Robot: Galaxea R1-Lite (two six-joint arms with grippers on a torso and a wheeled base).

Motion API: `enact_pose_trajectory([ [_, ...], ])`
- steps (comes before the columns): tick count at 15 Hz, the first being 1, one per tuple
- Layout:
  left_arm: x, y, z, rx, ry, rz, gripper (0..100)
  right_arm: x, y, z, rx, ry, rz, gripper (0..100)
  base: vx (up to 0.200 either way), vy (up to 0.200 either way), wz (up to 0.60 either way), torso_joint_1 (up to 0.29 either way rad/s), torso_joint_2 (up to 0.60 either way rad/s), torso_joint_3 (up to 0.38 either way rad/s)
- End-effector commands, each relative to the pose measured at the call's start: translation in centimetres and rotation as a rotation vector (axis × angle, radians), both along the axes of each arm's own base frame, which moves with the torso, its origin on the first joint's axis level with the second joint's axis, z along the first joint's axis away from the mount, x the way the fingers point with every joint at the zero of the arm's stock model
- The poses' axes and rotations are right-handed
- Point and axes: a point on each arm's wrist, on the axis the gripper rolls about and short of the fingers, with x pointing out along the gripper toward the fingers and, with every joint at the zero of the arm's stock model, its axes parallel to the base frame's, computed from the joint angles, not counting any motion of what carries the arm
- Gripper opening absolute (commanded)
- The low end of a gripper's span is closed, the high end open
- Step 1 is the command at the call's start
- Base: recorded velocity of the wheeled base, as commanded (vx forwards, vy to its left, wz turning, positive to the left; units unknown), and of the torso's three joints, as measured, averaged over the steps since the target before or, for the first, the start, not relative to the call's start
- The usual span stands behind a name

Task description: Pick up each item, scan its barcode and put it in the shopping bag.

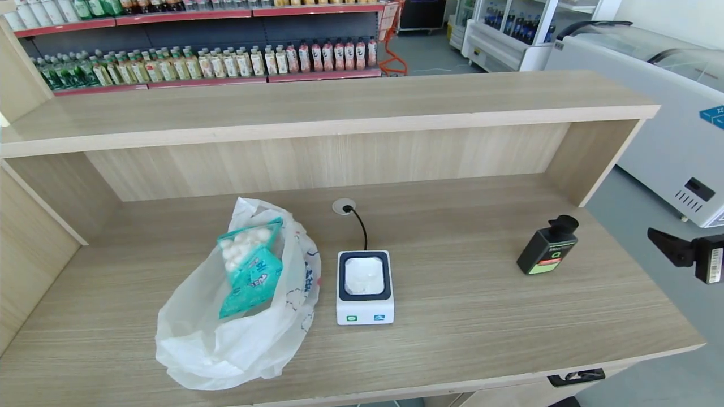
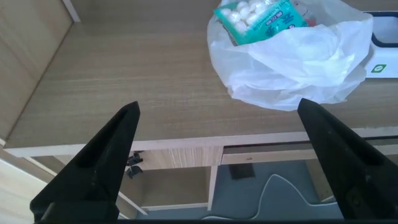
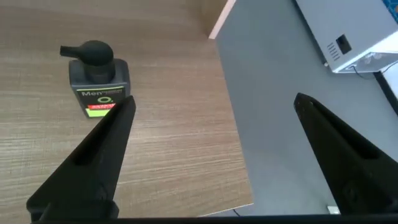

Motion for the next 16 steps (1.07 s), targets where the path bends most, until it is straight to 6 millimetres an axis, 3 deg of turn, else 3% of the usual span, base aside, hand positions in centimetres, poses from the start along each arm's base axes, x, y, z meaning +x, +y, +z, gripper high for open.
enact_pose_trajectory([
  [1, 0.0, 0.0, 0.0, 0.0, 0.001, 0.0, 100, 2.8, -0.7, -3.3, 0.01, 0.126, -0.011, 100, 0.0, 0.0, 0.0, 0.0, 0.0, 0.0],
  [4, 0.0, 0.0, 0.0, 0.0, 0.0, 0.0, 100, 5.0, -0.5, -4.9, 0.025, 0.159, 0.054, 100, 0.0, 0.0, 0.0, 0.0, 0.0, 0.0],
  [12, 0.0, 0.0, 0.0, 0.0, 0.0, 0.0, 100, 7.3, -0.3, -7.0, 0.014, 0.228, 0.252, 100, 0.0, 0.0, 0.0, 0.0, 0.0, 0.0],
  [16, 0.0, 0.0, 0.0, 0.0, 0.0, 0.0, 100, 9.4, -0.6, -7.1, 0.005, 0.213, 0.285, 100, 0.0, 0.0, 0.0, 0.0, 0.0, 0.0],
])
